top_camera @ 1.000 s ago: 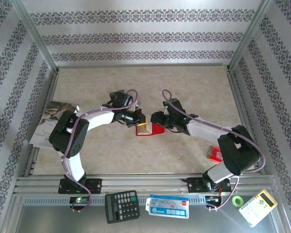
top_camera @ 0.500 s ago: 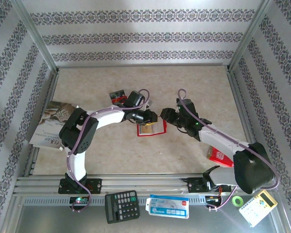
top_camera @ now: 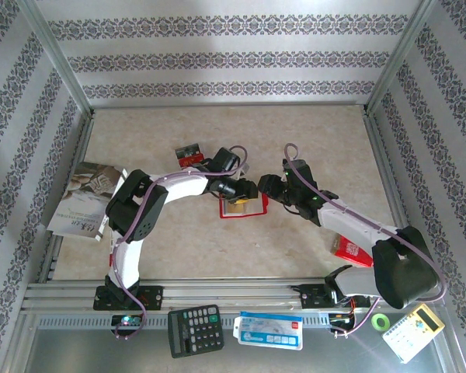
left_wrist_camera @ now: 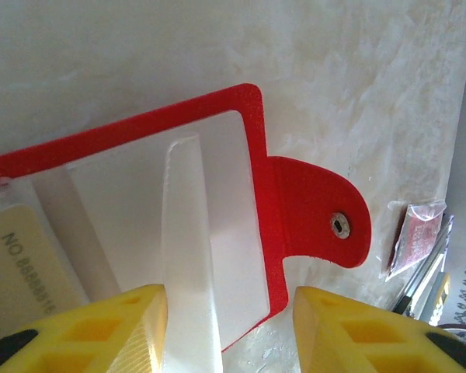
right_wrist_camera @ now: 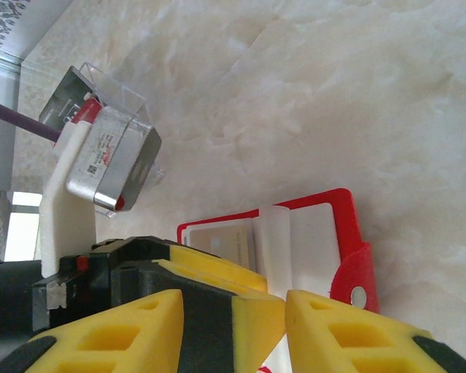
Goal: Take the credit cards out of the card holder
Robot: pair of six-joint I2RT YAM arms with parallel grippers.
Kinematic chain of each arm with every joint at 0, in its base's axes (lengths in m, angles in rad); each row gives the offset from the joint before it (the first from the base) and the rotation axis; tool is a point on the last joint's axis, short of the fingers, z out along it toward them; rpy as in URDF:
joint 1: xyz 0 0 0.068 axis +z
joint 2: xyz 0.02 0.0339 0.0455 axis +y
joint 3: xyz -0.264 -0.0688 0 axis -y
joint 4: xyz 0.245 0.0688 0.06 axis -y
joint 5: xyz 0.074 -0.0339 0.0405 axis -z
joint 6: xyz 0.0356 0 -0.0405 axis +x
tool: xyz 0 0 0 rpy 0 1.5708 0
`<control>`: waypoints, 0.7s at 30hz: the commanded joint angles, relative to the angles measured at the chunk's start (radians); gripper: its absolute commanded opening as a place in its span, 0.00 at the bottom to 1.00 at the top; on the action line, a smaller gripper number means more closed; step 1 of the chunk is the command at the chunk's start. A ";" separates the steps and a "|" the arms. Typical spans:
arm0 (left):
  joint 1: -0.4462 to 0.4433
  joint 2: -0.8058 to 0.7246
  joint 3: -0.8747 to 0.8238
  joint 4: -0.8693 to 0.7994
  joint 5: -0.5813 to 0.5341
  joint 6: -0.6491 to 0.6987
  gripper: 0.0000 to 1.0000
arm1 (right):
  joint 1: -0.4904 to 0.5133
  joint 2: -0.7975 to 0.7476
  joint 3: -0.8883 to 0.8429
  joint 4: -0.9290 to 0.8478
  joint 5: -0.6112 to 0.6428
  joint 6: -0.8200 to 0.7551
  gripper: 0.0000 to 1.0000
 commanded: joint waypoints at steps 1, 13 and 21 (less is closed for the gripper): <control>0.006 -0.047 0.031 -0.067 -0.022 0.052 0.47 | -0.004 -0.011 0.007 -0.013 0.015 0.005 0.40; 0.109 -0.130 -0.034 -0.030 0.013 0.040 0.50 | 0.043 -0.025 0.097 -0.135 0.083 -0.067 0.39; 0.258 -0.264 -0.204 -0.011 -0.059 -0.019 0.55 | 0.146 0.210 0.274 -0.270 0.059 -0.106 0.39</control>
